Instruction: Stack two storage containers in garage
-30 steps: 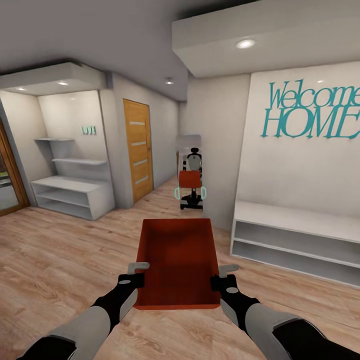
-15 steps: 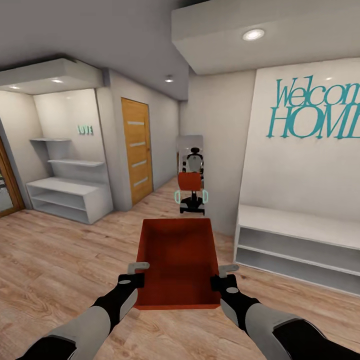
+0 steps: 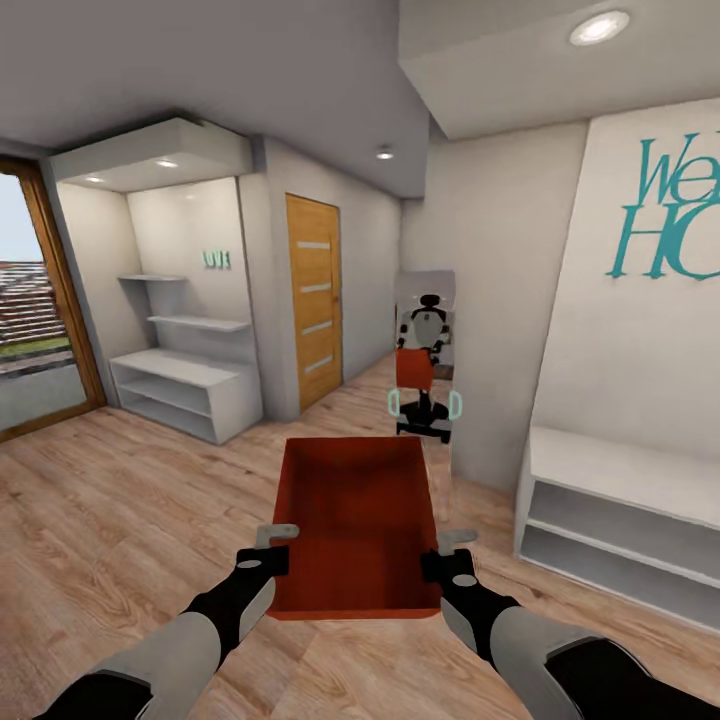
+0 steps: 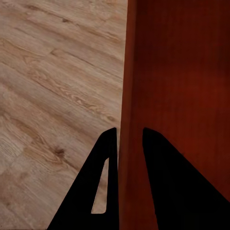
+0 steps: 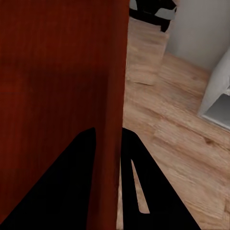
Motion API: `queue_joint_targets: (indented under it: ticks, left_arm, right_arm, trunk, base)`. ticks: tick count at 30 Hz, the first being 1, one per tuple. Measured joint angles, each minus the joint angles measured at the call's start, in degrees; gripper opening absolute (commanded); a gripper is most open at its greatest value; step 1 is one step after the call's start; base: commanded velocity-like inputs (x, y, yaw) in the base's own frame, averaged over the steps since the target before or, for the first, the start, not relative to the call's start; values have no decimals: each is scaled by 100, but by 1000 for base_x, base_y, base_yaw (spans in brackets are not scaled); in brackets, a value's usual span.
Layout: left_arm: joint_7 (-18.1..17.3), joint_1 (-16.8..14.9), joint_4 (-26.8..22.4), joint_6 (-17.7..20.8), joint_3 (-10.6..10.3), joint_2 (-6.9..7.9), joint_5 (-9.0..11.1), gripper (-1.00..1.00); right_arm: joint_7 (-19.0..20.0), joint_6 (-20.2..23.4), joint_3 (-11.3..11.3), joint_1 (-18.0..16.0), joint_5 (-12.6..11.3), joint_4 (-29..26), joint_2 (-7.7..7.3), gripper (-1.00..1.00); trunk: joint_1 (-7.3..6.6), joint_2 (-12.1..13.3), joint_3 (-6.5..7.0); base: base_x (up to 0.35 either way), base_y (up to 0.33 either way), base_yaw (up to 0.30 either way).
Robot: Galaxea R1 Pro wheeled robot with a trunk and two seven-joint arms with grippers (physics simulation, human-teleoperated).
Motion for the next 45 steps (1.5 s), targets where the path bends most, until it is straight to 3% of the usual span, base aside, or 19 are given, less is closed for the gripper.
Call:
queue_joint_targets:
  ticks: [7, 27, 45]
  left_arm:
    - [-11, -1, -2, 0, 0, 9, -4, -100]
    - [0, -1, -5, -1, 2, -2, -7, -100]
    - [0, 0, -6, 0, -8, 2, 6, -100]
  right_arm:
    - [-9, -5, 25, 0, -31, 2, 8, -100]
    - [1, -8, 0, 0, -2, -1, -2, -100]
    - [-1, -1, -3, 0, 2, -2, 1, -100]
  trunk:
    - [0, 0, -12]
    - [0, 1, -14]
    - [0, 0, -14]
  base:
    - [323, 0, 221]
    - [323, 0, 16]
    - [323, 0, 253]
